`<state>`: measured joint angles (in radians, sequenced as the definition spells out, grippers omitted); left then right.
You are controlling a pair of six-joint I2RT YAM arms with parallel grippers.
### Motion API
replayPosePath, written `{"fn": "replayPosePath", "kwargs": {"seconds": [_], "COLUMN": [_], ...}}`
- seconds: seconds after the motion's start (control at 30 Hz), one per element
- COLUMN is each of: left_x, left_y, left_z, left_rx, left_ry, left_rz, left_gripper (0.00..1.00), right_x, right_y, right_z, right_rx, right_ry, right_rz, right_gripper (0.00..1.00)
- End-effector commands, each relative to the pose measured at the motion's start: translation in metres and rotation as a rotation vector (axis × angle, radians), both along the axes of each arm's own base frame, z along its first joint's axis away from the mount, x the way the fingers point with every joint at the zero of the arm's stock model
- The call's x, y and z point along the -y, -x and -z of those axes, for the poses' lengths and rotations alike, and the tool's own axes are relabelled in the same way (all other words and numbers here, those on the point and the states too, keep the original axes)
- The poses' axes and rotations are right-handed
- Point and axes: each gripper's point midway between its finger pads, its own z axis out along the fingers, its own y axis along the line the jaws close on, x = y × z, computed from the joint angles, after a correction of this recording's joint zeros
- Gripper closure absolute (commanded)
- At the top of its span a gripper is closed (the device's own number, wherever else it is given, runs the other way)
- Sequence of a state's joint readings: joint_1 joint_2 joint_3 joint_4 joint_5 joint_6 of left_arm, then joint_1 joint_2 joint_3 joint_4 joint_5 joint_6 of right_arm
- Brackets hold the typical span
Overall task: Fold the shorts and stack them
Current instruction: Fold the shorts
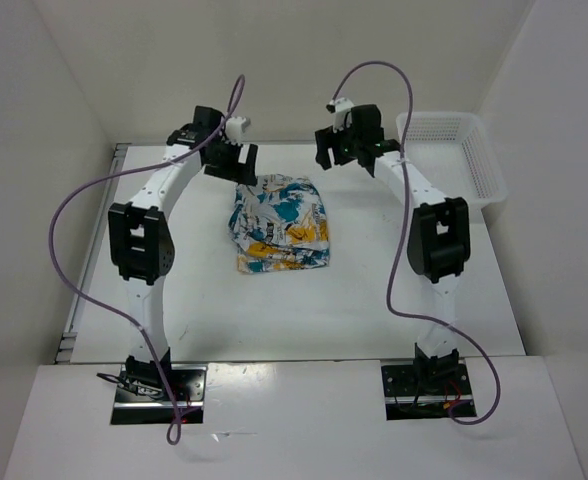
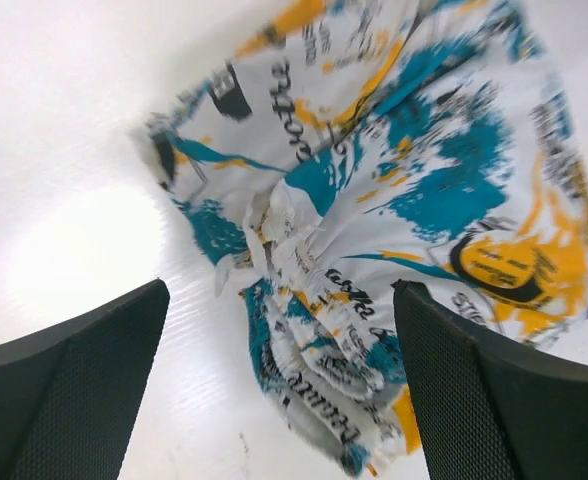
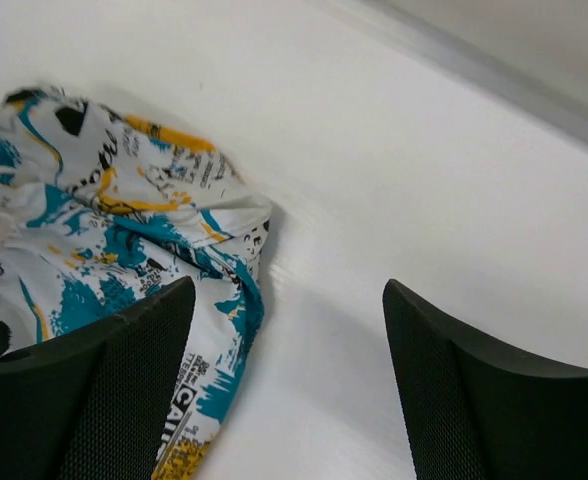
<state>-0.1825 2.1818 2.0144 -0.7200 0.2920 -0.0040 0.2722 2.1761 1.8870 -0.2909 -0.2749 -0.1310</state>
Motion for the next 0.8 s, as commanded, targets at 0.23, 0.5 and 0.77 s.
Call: {"fn": "replayPosePath", "kwargs": {"seconds": [0.23, 0.5, 0.77], "left_x": [-0.081, -0.185, -0.199], "left_y": [0.035, 0.091, 0.139], "left_z": [-0.150, -0.138, -0.119], "left_rx": [0.353, 0.356, 0.345], "left_ry": [-0.109, -0.162, -0.168], "left_rz": [-0.226, -0.462, -0.513], "left_gripper": [0.00, 0.00, 0.00], "right_x": [0.085, 0.157, 0.194], "right_y": [0.082, 0.152, 0.207], "right_z": [-0.119, -0.126, -0.122], "right_rx": [0.282, 0.305, 0.296], "right_ry": [0.247, 0.337, 0.353], "right_rz": [0.156, 0.290, 0.350], "right_gripper": [0.19, 0.18, 0.18]}}
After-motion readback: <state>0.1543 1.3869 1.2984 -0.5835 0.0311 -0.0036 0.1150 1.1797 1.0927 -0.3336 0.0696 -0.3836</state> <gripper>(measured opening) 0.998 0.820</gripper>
